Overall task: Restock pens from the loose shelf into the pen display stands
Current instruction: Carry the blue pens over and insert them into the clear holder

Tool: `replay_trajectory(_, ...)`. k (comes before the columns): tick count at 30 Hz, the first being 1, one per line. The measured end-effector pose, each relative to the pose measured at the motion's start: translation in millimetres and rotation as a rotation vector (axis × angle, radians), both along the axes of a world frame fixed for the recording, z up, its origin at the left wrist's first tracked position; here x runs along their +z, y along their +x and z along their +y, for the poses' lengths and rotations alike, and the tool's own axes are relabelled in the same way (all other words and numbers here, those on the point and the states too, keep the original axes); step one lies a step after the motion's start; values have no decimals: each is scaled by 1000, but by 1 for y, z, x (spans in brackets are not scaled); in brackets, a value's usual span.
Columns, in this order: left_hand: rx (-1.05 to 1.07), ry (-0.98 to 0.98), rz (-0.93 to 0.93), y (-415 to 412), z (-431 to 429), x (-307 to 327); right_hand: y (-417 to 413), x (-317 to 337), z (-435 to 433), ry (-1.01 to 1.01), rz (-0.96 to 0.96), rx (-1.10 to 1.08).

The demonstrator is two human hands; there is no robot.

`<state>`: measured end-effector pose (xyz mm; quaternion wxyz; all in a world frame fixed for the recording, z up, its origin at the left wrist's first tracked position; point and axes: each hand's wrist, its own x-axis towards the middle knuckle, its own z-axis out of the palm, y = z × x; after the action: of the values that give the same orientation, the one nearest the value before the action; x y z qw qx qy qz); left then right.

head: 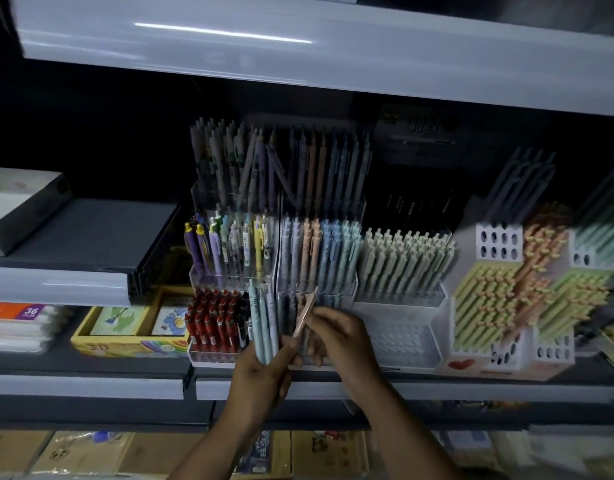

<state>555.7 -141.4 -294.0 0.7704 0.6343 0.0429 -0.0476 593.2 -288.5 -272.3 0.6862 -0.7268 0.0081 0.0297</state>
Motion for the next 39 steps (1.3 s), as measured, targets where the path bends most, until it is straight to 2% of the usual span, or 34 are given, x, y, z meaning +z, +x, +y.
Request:
replay_trajectory(7, 53, -7, 10, 1, 2, -2, 5, 0, 1, 57, -94, -135)
replay_trajectory(12, 122, -51, 102, 2, 14, -11, 13, -8, -17, -115, -188, -313)
replay_trajectory(21, 67, -127, 127, 3, 18, -15, 11, -30, -18, -499, -298, -183)
replay_trajectory(28, 26, -134, 103, 3, 16, -15, 14, -30, -16, -631, -375, -136)
replay_trajectory(39, -36, -88, 46, 1, 10, -10, 8, -51, -14, -719, -250, -102)
